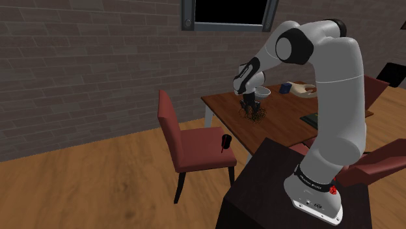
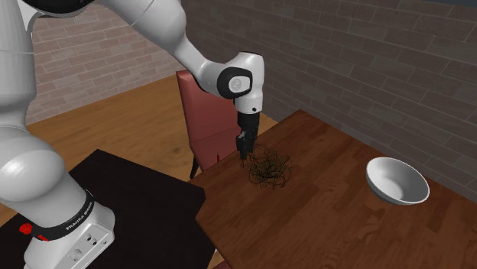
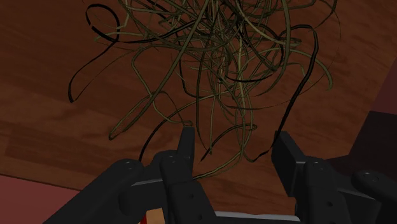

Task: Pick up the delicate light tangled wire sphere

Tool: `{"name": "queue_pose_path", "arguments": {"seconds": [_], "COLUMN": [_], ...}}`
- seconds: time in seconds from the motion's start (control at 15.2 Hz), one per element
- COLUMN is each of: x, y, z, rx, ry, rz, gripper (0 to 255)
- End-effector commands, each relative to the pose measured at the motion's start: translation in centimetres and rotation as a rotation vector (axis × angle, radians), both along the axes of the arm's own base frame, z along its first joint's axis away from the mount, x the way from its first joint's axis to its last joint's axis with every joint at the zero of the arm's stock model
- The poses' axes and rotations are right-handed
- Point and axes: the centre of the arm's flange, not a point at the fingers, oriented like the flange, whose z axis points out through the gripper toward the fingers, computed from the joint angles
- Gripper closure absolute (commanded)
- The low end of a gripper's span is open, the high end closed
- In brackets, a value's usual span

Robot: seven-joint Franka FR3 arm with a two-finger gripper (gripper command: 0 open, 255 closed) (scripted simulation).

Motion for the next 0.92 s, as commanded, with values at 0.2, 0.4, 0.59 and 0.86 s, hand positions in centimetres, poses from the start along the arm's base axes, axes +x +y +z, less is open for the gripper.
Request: {"name": "queue_pose_path", "arguments": {"seconds": [0.2,0.4,0.59,0.86], "x": [-0.1,-0.1,-0.1,-0.1], "y": [0.0,0.0,0.0,0.0], "z": [1.5,3.1,4.7,6.8], "rx": [-0.001,-0.001,-0.001,-0.001], "ry": [0.0,0.0,0.0,0.0], "rz": [-0.001,-0.001,-0.001,-0.001], "gripper": [255,255,255,255]}}
